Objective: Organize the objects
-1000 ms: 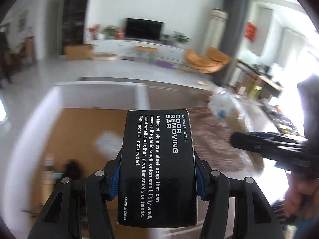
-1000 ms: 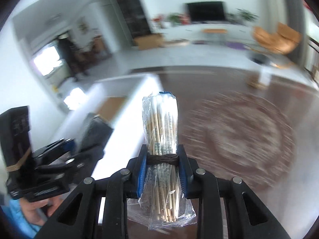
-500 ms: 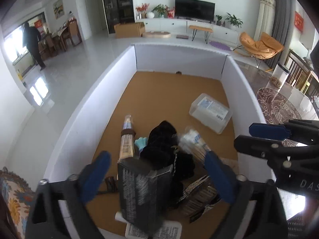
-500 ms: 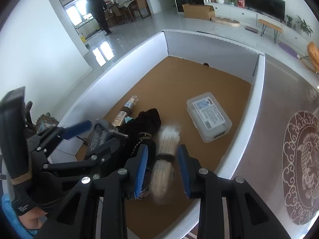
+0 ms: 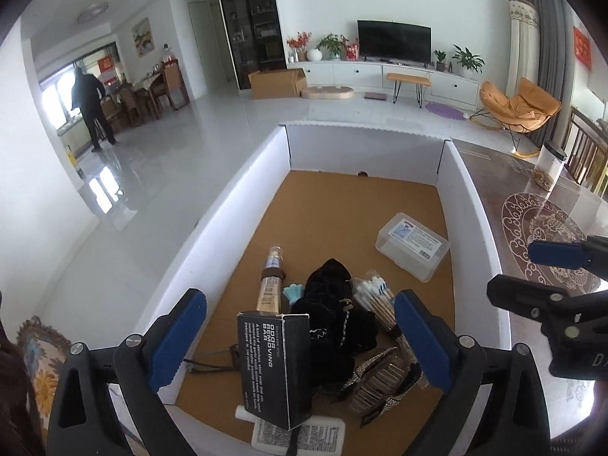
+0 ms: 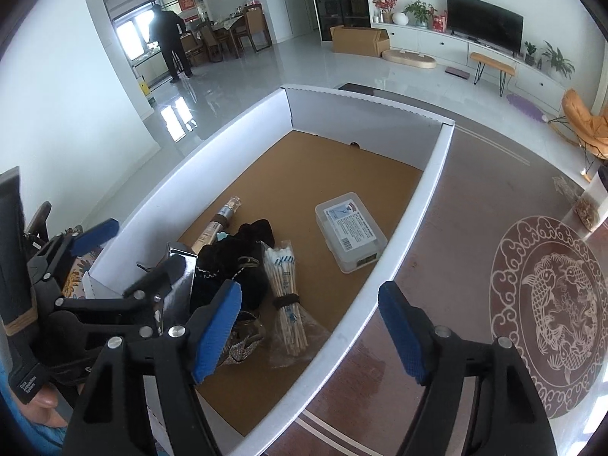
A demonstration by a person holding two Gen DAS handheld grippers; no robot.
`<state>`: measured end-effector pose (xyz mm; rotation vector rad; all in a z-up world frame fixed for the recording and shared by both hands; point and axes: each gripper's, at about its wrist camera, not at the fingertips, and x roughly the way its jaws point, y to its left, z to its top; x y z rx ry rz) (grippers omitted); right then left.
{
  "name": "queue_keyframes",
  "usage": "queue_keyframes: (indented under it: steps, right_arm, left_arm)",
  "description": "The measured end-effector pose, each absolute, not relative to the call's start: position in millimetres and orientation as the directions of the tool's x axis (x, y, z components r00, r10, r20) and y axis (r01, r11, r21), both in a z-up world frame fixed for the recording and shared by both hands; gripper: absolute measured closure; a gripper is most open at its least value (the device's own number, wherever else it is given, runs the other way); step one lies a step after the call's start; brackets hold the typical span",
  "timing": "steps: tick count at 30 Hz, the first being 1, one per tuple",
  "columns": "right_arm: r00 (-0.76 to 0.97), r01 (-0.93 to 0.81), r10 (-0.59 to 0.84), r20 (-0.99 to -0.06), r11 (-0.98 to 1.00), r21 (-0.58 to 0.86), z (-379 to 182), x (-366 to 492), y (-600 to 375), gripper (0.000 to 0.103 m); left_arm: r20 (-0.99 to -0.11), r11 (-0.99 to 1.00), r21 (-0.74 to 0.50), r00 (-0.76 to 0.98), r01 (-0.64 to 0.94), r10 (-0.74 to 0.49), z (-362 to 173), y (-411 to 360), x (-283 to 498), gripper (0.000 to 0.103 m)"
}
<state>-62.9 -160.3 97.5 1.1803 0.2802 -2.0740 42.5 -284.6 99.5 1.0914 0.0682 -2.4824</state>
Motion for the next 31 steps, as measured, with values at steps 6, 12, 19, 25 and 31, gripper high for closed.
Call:
queue_keyframes:
  steps: [6, 12, 19, 25, 31]
  right_arm:
    - [-0.322, 0.701, -0.474, -0.82, -0.701, 0.13, 100.8, -53.1, -163.4, 0.028]
    - [-0.335, 0.692, -0.451, -0.827, -0.714, 0.109, 105.4, -52.3, -159.7, 0.028]
    - [-0.355, 0.683, -0.434, -0.828, -0.725, 0.088, 122.5, -51.8, -158.7, 0.018]
    - [-0.348, 0.682, -0.433, -0.832, -0.726, 0.092, 119.1, -53.9, -163.1, 0.018]
    - [-0.328, 0.698, -0.438, -0.837, -0.71, 0.099, 114.1, -49.6, -168.5, 0.018]
  left_arm:
    - [-0.692, -0.877, 0.185, -0.575, 0.444, -0.437, 110.9, -273.0, 47.4, 0.002]
    - [-0.797, -0.897, 0.099, -0.505, 0.43, -0.33, 106.6, -283.5, 43.7, 0.002]
    - [-0.799, -0.878, 0.084, -0.494, 0.472, -0.342, 112.0, -294.6, 51.6, 0.002]
    - [-0.803, -0.872, 0.04, -0.503, 0.488, -0.318, 115.0, -302.8, 54.5, 0.002]
    - [-0.79, -0.849, 0.025, -0.51, 0.528, -0.34, 113.6, -307.6, 59.5, 0.002]
